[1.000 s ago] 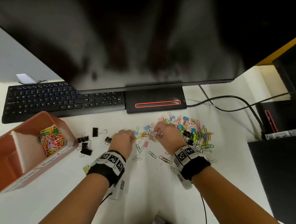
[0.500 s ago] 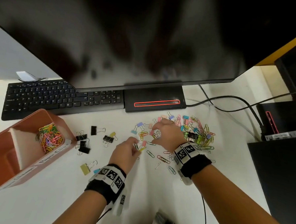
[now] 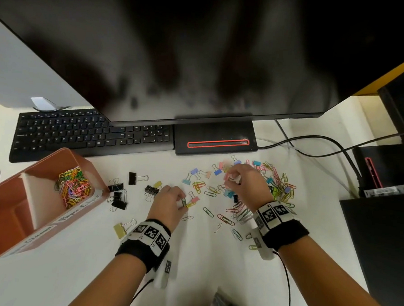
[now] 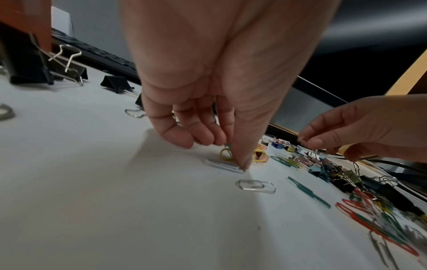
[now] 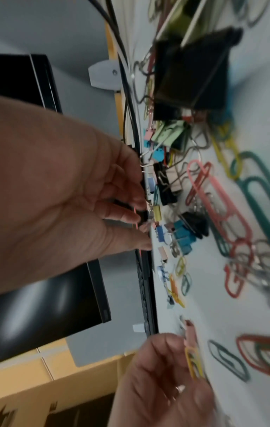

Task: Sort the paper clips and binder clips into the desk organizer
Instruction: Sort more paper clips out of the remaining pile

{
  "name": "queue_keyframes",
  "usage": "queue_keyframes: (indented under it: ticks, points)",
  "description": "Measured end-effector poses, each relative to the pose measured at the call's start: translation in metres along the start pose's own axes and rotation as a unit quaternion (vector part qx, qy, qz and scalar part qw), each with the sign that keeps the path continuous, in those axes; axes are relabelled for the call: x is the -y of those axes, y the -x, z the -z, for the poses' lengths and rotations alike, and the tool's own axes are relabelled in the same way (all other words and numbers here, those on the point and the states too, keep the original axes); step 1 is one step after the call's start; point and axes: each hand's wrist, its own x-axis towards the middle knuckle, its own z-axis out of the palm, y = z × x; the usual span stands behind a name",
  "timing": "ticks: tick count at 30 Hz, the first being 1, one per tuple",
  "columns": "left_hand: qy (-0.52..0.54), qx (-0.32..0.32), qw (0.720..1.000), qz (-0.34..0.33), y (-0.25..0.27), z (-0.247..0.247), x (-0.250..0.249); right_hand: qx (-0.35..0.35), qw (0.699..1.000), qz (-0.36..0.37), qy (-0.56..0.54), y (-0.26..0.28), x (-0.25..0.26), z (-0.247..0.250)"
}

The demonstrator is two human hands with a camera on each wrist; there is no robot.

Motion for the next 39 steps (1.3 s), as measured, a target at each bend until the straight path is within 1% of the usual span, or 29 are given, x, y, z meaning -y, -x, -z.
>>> queue_keyframes:
  ticks: [2, 3, 4, 5, 6, 7, 8, 9, 12, 15, 17, 19, 22, 24, 27, 31, 33, 36, 39]
  points:
    - [0.008, 0.005, 1.000, 0.003, 0.001, 0.001, 0.000, -0.051, 0.997, 0.026, 0.052, 0.003, 0.003, -0.002]
    - [0.012, 0.007, 1.000, 0.005, 0.001, 0.001, -0.001, -0.053, 0.995, 0.052, 0.066, 0.005, 0.008, -0.005]
    - [0.016, 0.009, 1.000, 0.007, 0.001, 0.002, -0.002, -0.032, 0.993, 0.077, 0.083, 0.007, 0.014, -0.010]
    - [0.020, 0.010, 1.000, 0.008, 0.001, 0.003, -0.003, 0.004, 0.989, 0.094, 0.111, 0.010, 0.019, -0.015]
    - [0.023, 0.012, 1.000, 0.010, 0.001, 0.004, -0.003, 0.040, 0.983, 0.099, 0.149, 0.012, 0.023, -0.022]
    - [0.028, 0.015, 0.999, 0.012, 0.001, 0.005, -0.003, 0.061, 0.976, 0.094, 0.186, 0.013, 0.024, -0.028]
    - [0.034, 0.019, 0.999, 0.015, 0.001, 0.005, -0.004, 0.066, 0.972, 0.086, 0.211, 0.013, 0.023, -0.033]
    - [0.040, 0.023, 0.999, 0.017, 0.001, 0.006, -0.004, 0.062, 0.972, 0.076, 0.214, 0.012, 0.022, -0.037]
    - [0.049, 0.034, 0.998, 0.029, -0.003, 0.008, -0.004, 0.058, 0.984, 0.059, 0.160, 0.010, 0.021, -0.043]
    - [0.027, 0.035, 0.998, 0.038, -0.005, 0.009, -0.004, 0.087, 0.978, 0.076, 0.174, 0.010, 0.021, -0.045]
    - [0.045, 0.038, 0.997, 0.040, -0.005, 0.012, -0.003, 0.110, 0.971, 0.086, 0.193, 0.011, 0.022, -0.045]
    - [0.064, 0.036, 0.996, 0.044, -0.002, 0.019, 0.000, 0.132, 0.969, 0.091, 0.188, 0.010, 0.020, -0.044]
    - [0.071, -0.001, 0.996, 0.053, 0.000, 0.028, 0.004, 0.150, 0.981, 0.067, 0.103, 0.009, 0.021, -0.037]
    - [0.074, -0.023, 0.995, 0.058, -0.001, 0.030, 0.004, 0.137, 0.989, 0.049, 0.037, 0.006, 0.027, -0.033]
    - [0.062, -0.022, 0.995, 0.070, -0.003, 0.023, -0.003, 0.119, 0.992, 0.042, -0.003, -0.001, 0.039, -0.037]
    - [0.034, -0.005, 0.996, 0.087, -0.008, 0.009, -0.007, 0.125, 0.992, 0.000, 0.018, -0.015, 0.047, -0.051]
    - [0.019, -0.004, 0.996, 0.083, -0.009, 0.007, -0.006, 0.123, 0.991, -0.007, 0.043, -0.020, 0.048, -0.056]
    - [0.000, -0.001, 0.997, 0.072, -0.009, 0.010, -0.005, 0.123, 0.981, 0.017, 0.148, -0.025, 0.050, -0.061]
    - [-0.012, 0.006, 0.999, 0.053, -0.008, 0.013, -0.008, 0.117, 0.974, 0.045, 0.187, -0.026, 0.050, -0.062]
